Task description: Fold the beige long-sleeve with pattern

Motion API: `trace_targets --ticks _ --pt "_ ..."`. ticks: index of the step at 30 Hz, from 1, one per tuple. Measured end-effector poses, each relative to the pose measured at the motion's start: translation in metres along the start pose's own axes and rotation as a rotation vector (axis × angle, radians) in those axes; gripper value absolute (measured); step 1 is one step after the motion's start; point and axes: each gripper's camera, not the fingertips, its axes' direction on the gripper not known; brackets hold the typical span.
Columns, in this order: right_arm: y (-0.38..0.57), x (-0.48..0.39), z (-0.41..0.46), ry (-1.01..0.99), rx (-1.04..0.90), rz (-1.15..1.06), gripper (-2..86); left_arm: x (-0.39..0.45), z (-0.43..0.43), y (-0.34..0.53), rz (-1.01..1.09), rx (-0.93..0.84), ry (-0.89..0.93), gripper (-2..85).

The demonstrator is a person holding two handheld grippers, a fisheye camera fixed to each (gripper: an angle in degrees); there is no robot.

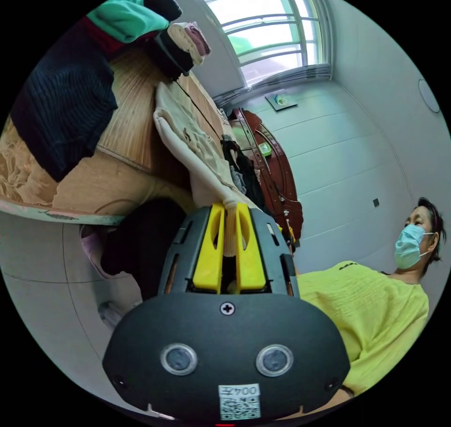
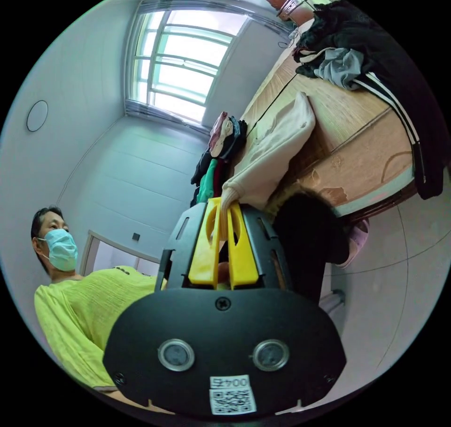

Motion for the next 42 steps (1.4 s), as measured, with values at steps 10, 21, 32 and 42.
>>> trace_targets --ticks 10,21,32,42 --pt "0.066 0.010 -0.028 -0.112 0.066 0.181 1.3 -0.007 -0.040 0.106 -0.190 0.023 0.138 2.1" --pt "-0.097 0.000 0.018 -0.268 0.222 0.181 2.5 0.024 0.047 -0.192 -0.186 0.103 0.255 2.8" --pt "-0.305 0.106 0.157 -0.091 0.173 0.348 5.8 -0.212 0.289 -0.545 -0.397 0.207 0.083 6.1" --pt "-0.292 0.179 0.213 -0.375 0.379 0.414 10.9 -0.475 0.394 -0.539 -0.551 0.401 0.233 8.1"
